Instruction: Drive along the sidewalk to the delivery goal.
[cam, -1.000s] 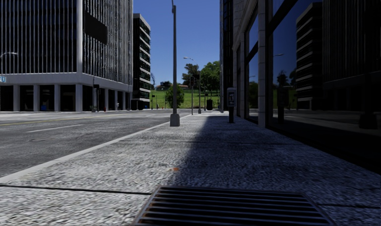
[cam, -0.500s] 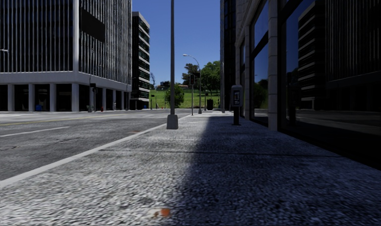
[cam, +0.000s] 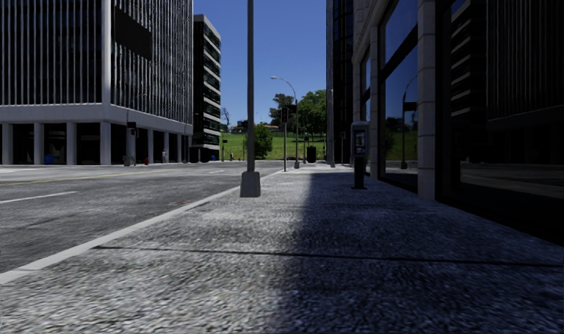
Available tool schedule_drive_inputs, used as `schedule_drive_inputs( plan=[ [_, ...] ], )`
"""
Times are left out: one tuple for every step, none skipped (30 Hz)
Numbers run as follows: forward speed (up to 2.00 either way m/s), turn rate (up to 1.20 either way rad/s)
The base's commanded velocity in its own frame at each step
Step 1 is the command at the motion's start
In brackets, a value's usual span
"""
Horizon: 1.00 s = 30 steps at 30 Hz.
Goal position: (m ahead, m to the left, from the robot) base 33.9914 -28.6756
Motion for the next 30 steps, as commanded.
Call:
schedule_drive_inputs(
  plan=[
    [2.0, -0.2],
    [2.0, -0.2],
    [2.0, -0.2],
    [2.0, -0.2],
    [2.0, -0.2],
    [2.0, -0.2],
    [2.0, -0.2],
    [2.0, -0.2],
    [2.0, -0.2],
    [2.0, -0.2],
    [2.0, -0.2],
    [2.0, -0.2],
    [2.0, -0.2],
    [2.0, -0.21],
    [2.0, -0.22],
    [2.0, -0.22],
    [2.0, -0.22],
    [2.0, -0.22],
    [2.0, -0.22],
    [2.0, -0.23],
    [2.0, -0.23],
    [2.0, -0.23],
    [2.0, -0.23],
    [2.0, -0.23],
    [2.0, -0.24],
    [2.0, -0.24],
    [2.0, -0.24],
    [2.0, -0.24],
    [2.0, -0.24],
    [2.0, -0.24]
  ],
)
